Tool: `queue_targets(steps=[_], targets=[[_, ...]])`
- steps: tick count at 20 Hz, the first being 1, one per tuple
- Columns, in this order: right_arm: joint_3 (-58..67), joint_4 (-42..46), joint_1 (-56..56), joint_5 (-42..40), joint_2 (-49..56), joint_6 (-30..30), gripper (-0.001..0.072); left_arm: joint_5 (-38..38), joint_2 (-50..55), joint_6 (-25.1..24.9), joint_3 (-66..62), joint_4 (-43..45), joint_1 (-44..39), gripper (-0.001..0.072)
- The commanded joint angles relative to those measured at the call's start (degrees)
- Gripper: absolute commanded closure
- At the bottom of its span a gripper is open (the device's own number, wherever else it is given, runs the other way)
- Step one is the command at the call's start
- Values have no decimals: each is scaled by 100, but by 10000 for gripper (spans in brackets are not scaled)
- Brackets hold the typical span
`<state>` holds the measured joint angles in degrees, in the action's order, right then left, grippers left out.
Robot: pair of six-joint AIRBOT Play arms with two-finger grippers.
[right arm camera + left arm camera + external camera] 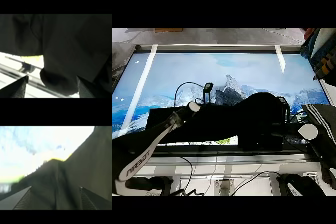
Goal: Fold the clothes and pants, and hang the long-sleeved shirts on hangers.
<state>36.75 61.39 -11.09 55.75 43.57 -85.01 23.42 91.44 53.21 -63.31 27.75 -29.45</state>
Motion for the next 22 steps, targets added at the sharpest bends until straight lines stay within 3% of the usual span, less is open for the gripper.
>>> queue_targets(steps=[1, 3, 7, 10, 15, 16, 19, 20, 22], targets=[[-20, -4, -2, -240, -17, -48, 40, 313, 741, 321, -984, -76, 160, 72], [-20, -11, -2, -240, -17, -50, 40, 966, 1220, 542, -1484, 142, 365, 72], [-20, -7, -2, -245, -17, -48, 41, 1655, 1456, 1104, -1709, 1587, 669, 72], [-20, -4, -2, -323, -17, -48, 41, 1971, 1460, 1019, -1709, 1880, 623, 71], [-20, -7, -2, -326, -17, -48, 41, 1770, 1652, 717, -1709, 1908, 262, 73], [-20, -7, -2, -326, -17, -48, 41, 1650, 1703, 719, -1709, 1950, 227, 146], [-20, -4, -2, -326, -17, -46, 41, 997, 1709, 723, -1709, 1954, 208, 534], [-20, 0, -2, -326, -17, -48, 41, 833, 1685, 715, -1711, 1967, 212, 698], [-20, 37, -2, -330, -17, -48, 41, 654, 1596, 715, -1711, 1976, 243, 693]])
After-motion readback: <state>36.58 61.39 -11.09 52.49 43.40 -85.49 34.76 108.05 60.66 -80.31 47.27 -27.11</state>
